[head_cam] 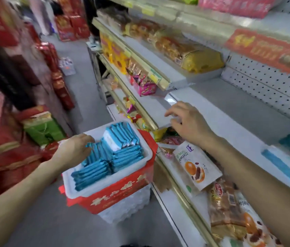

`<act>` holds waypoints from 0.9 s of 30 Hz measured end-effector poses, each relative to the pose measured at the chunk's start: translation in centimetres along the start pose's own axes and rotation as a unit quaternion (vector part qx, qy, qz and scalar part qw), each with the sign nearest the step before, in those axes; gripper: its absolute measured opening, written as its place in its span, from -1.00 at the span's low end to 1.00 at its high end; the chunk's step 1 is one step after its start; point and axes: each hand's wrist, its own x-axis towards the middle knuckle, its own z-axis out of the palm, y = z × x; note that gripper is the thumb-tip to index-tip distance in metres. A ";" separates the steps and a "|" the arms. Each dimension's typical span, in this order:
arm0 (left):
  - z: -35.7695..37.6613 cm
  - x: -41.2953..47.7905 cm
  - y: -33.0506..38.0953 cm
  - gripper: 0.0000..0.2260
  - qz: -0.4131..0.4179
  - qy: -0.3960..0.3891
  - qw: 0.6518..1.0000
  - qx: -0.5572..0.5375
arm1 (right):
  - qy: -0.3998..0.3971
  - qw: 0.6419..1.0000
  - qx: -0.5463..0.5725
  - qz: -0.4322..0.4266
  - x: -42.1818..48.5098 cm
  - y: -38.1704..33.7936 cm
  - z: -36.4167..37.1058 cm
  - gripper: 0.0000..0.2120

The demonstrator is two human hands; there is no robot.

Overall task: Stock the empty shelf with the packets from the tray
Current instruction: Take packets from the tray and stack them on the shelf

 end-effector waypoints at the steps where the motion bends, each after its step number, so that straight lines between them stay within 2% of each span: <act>1: -0.2 -0.5 -0.5 -0.68 -0.001 0.004 1.000 -0.006 | -0.023 1.000 0.015 -0.009 1.1 -1.3 2.3 -0.81; 3: -0.5 -1.4 -1.5 -0.65 -0.002 0.012 1.000 -0.015 | -0.076 0.996 0.047 -0.018 3.0 -3.6 6.8 -0.81; 7: -0.4 -2.6 -3.6 -0.72 -0.031 0.011 0.999 -0.037 | -0.192 0.980 0.056 -0.007 5.4 -6.8 14.2 -0.74; 11: 0.1 -3.4 -5.5 -0.73 -0.051 0.021 0.998 -0.044 | -0.266 0.961 0.068 0.034 6.7 -8.4 19.5 -0.67; 21: 1.2 -3.8 -7.0 -0.71 -0.045 0.033 0.996 -0.070 | -0.276 0.960 -0.003 0.047 8.3 -10.9 24.6 -0.63; 27: 2.1 -2.3 -7.5 -0.67 -0.031 -0.006 0.998 -0.048 | -0.325 0.944 0.033 0.046 8.3 -11.6 24.6 -0.63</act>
